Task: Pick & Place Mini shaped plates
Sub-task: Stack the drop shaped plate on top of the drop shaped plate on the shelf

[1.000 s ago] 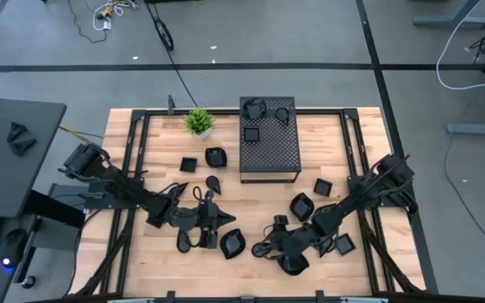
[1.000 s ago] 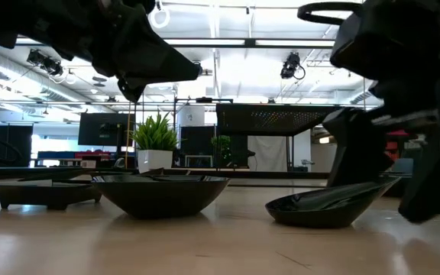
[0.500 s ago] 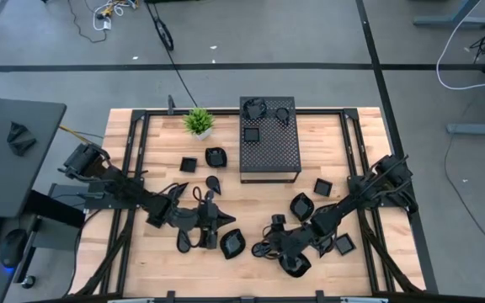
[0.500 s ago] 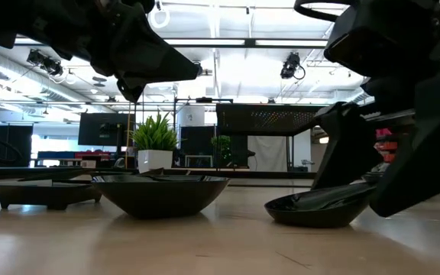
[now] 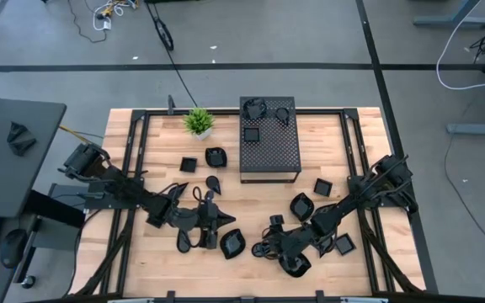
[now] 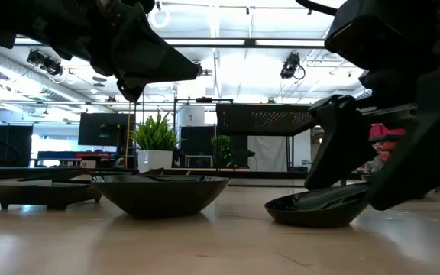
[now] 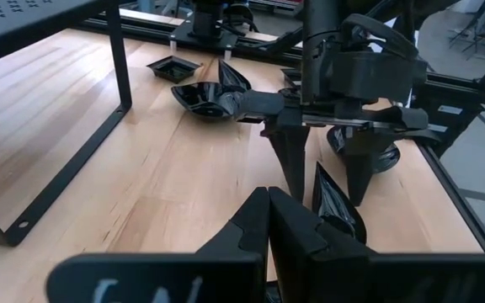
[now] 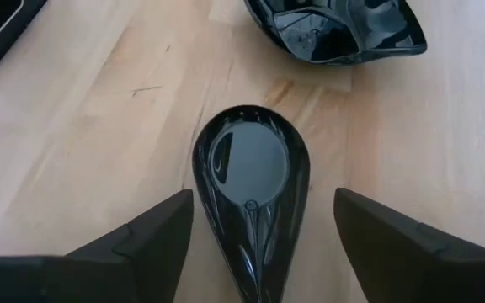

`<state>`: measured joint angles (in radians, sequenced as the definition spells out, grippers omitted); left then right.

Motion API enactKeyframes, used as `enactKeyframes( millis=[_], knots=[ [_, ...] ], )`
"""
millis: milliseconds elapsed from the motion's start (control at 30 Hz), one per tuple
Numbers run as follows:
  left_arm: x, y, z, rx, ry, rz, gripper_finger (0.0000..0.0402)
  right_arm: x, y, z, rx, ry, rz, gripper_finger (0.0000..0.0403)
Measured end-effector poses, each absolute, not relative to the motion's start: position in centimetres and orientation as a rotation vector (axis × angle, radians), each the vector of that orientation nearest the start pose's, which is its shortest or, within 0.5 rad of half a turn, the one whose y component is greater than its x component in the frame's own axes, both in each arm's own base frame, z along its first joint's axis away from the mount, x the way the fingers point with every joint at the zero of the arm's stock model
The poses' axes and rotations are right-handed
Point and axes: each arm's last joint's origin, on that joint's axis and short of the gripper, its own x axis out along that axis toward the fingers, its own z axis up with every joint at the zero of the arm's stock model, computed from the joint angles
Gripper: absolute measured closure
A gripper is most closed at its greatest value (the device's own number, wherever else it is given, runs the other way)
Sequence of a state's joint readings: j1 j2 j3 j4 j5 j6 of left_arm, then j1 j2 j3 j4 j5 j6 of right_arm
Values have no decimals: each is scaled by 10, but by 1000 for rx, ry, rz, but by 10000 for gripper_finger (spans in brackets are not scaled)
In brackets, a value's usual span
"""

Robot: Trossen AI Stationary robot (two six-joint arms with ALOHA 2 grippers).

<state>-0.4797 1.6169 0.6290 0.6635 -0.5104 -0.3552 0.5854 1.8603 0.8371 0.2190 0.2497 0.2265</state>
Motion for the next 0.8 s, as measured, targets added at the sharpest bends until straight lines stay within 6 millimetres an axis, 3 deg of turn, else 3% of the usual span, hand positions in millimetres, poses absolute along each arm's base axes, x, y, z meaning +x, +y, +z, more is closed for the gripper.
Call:
enactKeyframes(
  millis=[300,800],
  knots=[
    [277,-128,166,-199,276,80,388,293,186,96,-128,737,255,84],
    [277,-128,166,-198,276,80,388,298,184,93,-126,715,258,97]
  ],
)
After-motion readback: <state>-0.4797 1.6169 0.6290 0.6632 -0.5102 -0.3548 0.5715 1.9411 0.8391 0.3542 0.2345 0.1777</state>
